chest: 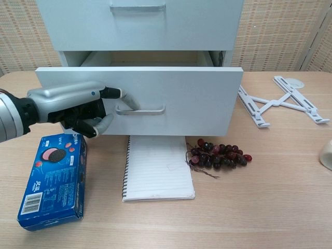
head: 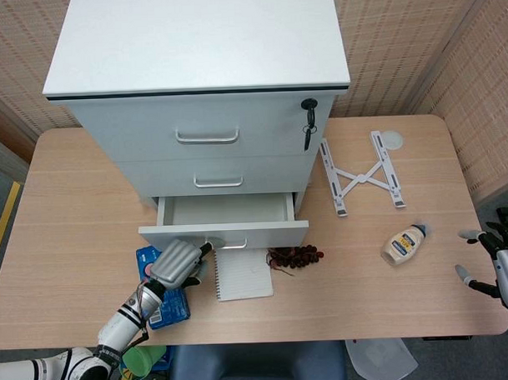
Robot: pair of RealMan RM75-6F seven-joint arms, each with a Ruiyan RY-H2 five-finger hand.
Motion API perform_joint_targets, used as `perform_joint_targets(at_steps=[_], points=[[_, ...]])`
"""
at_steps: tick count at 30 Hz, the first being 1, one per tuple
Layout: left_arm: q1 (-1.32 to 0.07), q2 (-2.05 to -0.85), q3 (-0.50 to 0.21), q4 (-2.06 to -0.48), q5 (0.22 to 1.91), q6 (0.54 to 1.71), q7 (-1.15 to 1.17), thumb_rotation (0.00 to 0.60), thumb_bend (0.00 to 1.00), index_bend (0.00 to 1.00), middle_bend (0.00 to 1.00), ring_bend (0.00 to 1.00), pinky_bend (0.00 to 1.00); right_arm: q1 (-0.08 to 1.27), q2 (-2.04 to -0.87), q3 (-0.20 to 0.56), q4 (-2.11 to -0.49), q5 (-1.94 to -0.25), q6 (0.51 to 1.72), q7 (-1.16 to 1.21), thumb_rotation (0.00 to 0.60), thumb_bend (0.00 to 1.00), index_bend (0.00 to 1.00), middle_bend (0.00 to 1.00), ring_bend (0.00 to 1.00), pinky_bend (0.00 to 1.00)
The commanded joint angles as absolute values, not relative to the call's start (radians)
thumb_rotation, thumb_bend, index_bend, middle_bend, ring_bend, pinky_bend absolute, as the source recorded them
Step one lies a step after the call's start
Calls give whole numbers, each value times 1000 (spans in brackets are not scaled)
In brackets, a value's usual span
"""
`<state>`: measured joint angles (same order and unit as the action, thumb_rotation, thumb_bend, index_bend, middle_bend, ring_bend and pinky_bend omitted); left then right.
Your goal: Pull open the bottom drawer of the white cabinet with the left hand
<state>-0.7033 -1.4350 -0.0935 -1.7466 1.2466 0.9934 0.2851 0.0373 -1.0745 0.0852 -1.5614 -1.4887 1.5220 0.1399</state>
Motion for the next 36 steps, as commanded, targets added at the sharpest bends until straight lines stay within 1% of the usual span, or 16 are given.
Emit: perform_joint_targets(at_steps=[1,14,36], points=[[-696,-1437,-88,-1754,1244,1005,301,600,671,213,937,985,1000,35,-1073,84,-1563,-1488,1524,139,600,204,308,390,335,436],[-667,-1429,-71,-1826,1201,1055,395,600,671,214,937,985,1000,28,-1072,85,-1566,-1486,1532,137,600,205,307,390,335,436],[-621,-1396,-27,-1921,1197,1100,457,600,671,229,937,988,1000,26,-1076,86,-1562,-1486,1533,139,600,204,307,390,335,436]])
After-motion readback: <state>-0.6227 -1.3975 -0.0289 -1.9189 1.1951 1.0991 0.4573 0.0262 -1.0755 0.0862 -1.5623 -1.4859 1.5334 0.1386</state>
